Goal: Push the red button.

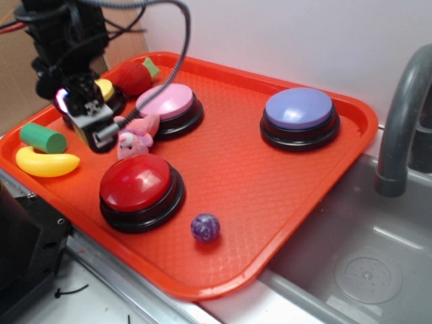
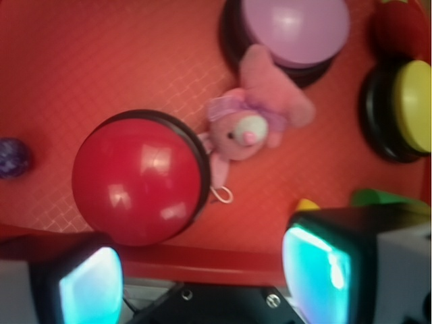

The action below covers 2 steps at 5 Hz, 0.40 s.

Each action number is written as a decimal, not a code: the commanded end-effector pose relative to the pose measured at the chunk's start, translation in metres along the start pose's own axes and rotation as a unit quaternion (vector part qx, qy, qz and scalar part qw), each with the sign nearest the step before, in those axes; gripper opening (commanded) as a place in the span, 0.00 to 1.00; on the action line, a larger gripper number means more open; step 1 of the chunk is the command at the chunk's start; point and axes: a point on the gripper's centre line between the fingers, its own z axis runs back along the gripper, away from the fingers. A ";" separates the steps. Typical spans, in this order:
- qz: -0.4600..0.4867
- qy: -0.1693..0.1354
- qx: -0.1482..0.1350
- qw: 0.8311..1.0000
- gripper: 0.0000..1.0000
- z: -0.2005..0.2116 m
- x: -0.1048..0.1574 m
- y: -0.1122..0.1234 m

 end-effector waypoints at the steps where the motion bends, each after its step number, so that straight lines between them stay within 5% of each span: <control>1: 0.029 -0.013 -0.004 1.000 1.00 0.025 -0.005 0.009; 2: 0.036 -0.015 0.007 0.999 1.00 0.034 -0.009 0.013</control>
